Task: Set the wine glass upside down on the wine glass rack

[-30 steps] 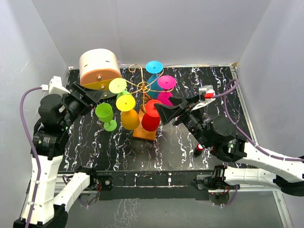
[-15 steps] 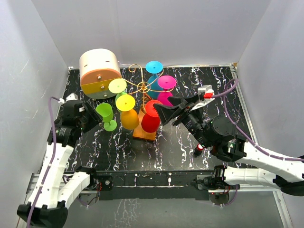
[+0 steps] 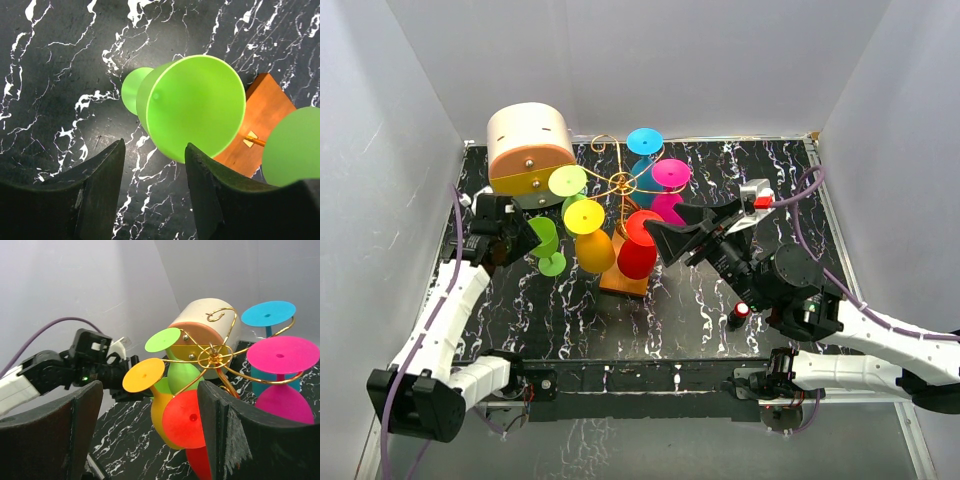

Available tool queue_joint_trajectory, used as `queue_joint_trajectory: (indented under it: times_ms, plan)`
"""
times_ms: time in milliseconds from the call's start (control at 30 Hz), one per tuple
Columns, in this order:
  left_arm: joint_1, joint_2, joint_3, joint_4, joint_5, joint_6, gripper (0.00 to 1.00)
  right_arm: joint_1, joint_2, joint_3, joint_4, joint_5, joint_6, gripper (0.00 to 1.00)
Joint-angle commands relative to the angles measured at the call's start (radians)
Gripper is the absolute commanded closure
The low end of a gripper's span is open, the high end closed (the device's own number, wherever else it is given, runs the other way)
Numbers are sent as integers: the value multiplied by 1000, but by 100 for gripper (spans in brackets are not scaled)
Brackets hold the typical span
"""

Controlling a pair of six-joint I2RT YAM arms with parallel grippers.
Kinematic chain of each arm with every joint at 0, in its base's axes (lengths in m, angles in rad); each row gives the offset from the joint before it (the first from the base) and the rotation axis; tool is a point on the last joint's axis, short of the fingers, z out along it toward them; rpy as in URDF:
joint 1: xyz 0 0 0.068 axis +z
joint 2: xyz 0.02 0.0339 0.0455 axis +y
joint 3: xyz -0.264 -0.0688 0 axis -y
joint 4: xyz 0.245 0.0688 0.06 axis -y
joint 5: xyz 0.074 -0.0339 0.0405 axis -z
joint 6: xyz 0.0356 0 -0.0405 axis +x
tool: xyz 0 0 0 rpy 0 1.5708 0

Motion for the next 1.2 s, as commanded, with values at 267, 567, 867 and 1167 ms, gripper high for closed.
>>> queue_joint_trajectory:
  times_ms: [267, 567, 867, 1167]
  plan:
    - [26, 99, 31, 45, -25, 41, 68, 2, -20, 13, 74, -111, -43, 25]
    - [27, 128, 45, 31, -51, 63, 98, 2, -42, -13, 91, -63, -18, 26]
    - [28, 75, 103, -65, -143, 48, 100, 2, -30, -12, 98, 2, 20, 27]
    - [28, -62, 228, -205, -225, 44, 100, 2, -8, 15, 123, 0, 28, 24]
